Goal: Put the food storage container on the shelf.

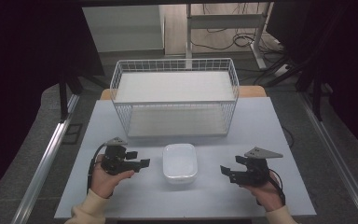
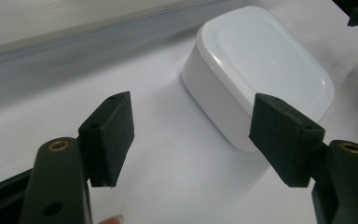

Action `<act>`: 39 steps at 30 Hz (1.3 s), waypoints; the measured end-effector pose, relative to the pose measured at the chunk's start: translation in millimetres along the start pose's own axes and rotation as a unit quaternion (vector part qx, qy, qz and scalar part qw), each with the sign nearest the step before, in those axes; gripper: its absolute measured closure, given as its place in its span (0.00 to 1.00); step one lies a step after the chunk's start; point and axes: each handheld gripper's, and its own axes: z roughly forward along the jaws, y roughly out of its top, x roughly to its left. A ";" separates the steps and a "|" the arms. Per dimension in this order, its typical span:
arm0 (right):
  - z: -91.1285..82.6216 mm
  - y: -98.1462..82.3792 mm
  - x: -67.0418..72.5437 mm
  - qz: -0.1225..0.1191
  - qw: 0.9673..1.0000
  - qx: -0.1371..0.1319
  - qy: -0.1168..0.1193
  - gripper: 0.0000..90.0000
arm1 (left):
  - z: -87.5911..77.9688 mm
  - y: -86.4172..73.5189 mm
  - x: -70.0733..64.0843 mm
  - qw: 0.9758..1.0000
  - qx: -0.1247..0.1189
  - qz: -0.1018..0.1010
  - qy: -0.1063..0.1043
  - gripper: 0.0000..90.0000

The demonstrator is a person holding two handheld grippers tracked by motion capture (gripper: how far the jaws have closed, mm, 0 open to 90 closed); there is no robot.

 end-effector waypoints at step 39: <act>85.4 39.5 35.8 0.075 0.990 0.065 0.100 0.36 | 55.5 17.7 -6.5 0.991 0.031 -0.091 -0.090 0.34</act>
